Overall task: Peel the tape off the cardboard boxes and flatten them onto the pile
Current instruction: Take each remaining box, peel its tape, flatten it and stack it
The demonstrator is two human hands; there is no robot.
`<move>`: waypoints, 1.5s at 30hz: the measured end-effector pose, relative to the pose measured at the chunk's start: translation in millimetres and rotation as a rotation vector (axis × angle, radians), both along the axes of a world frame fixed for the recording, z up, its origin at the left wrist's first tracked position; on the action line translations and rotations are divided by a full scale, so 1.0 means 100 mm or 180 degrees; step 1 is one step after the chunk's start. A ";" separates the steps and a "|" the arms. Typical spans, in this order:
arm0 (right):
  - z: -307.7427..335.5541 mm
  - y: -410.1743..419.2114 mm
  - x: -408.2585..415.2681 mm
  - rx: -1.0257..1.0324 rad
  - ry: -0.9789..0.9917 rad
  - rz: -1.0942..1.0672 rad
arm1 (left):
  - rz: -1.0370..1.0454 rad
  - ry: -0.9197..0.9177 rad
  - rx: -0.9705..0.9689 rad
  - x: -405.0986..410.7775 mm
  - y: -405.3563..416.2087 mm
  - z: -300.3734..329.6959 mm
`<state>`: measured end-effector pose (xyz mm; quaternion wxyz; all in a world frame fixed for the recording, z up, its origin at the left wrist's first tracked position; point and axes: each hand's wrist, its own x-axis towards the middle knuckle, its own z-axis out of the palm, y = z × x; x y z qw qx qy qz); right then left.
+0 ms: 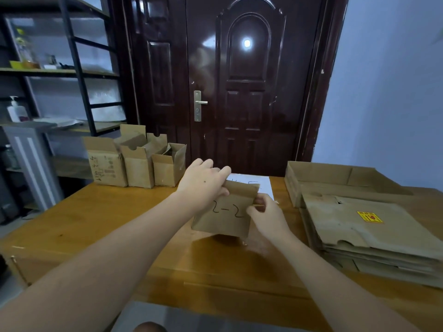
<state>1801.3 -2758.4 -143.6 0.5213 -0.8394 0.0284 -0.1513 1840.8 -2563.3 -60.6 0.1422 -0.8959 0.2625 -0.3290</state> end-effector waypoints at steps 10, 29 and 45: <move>0.12 0.07 0.12 0.0747 0.0335 0.0324 | -0.1171 0.0801 -0.1358 -0.27 0.14 0.04; 0.01 -0.02 -0.18 0.0557 0.0568 0.0736 | -0.0984 0.3167 -0.5289 -0.62 0.09 -0.78; -0.04 -0.13 -0.19 -0.0883 0.0447 0.0694 | -0.0870 0.2046 -0.3585 -0.56 -0.08 -0.67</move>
